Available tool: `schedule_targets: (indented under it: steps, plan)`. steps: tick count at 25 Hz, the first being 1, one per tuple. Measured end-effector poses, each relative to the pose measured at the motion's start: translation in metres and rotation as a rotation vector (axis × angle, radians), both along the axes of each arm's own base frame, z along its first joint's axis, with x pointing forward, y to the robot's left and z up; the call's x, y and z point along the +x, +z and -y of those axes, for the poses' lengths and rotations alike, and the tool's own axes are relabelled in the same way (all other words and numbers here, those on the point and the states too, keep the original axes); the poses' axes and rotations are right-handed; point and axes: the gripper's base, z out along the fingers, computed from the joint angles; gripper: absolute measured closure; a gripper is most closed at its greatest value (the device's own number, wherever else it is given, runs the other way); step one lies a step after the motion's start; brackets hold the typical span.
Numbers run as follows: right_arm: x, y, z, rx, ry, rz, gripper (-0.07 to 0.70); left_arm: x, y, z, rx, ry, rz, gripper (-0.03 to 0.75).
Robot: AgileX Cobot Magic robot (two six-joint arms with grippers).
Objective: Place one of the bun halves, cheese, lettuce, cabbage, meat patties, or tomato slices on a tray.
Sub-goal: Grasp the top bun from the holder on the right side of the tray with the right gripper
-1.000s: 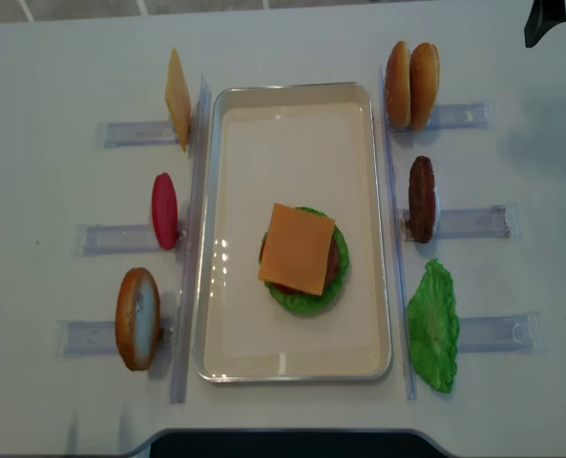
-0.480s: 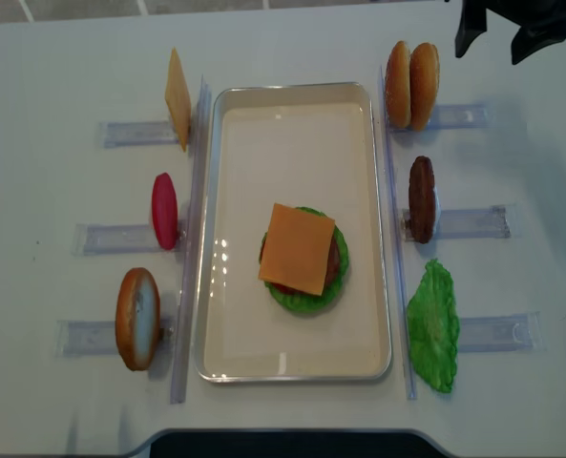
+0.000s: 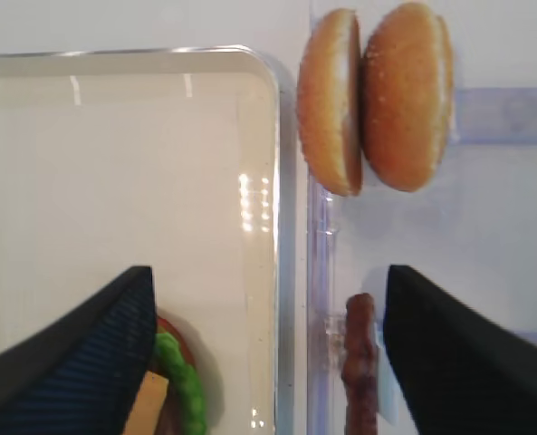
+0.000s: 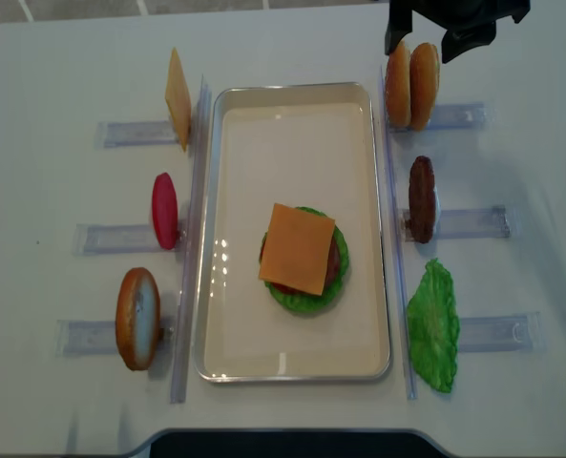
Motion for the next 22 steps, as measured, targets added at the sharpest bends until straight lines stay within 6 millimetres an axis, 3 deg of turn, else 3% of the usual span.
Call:
schedule_targets:
  steps: [11, 22]
  plan:
    - [0.011, 0.003, -0.004, 0.029, 0.003, 0.125, 0.104, 0.0, 0.0, 0.0, 0.0, 0.0, 0.0, 0.181]
    - [0.029, -0.033, -0.007, -0.011, 0.013, 0.063, 0.104, 0.0, 0.0, 0.0, 0.0, 0.0, 0.0, 0.181]
